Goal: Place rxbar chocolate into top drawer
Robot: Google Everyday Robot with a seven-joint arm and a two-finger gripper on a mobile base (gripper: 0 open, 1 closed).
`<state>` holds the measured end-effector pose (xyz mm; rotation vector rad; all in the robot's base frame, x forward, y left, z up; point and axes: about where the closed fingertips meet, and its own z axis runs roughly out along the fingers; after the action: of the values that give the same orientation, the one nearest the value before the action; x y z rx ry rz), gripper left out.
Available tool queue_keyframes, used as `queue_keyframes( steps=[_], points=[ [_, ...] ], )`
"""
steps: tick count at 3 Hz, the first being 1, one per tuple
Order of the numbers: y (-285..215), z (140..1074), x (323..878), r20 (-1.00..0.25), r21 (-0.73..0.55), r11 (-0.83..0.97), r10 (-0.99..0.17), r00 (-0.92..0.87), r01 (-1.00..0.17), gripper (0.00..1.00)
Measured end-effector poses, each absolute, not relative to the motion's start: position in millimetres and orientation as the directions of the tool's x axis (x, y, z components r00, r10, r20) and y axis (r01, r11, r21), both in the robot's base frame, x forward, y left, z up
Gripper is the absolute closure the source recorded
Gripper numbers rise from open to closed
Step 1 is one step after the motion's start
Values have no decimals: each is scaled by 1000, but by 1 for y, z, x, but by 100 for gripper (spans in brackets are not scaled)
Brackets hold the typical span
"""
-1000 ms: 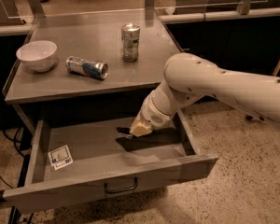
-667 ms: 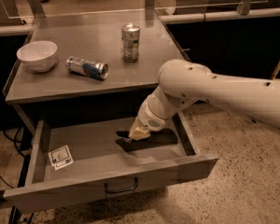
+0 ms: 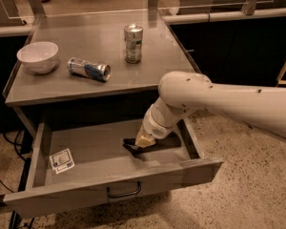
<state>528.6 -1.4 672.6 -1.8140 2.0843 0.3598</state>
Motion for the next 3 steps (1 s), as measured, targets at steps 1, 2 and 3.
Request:
queue_keyframes(
  steps=[1, 2, 3],
  points=[
    [-14, 651, 529, -407, -24, 169, -902, -145, -985, 100],
    [-25, 632, 525, -397, -2, 194, -901, -177, -981, 100],
    [-35, 617, 517, -396, 42, 225, -891, -223, -973, 100]
  ],
)
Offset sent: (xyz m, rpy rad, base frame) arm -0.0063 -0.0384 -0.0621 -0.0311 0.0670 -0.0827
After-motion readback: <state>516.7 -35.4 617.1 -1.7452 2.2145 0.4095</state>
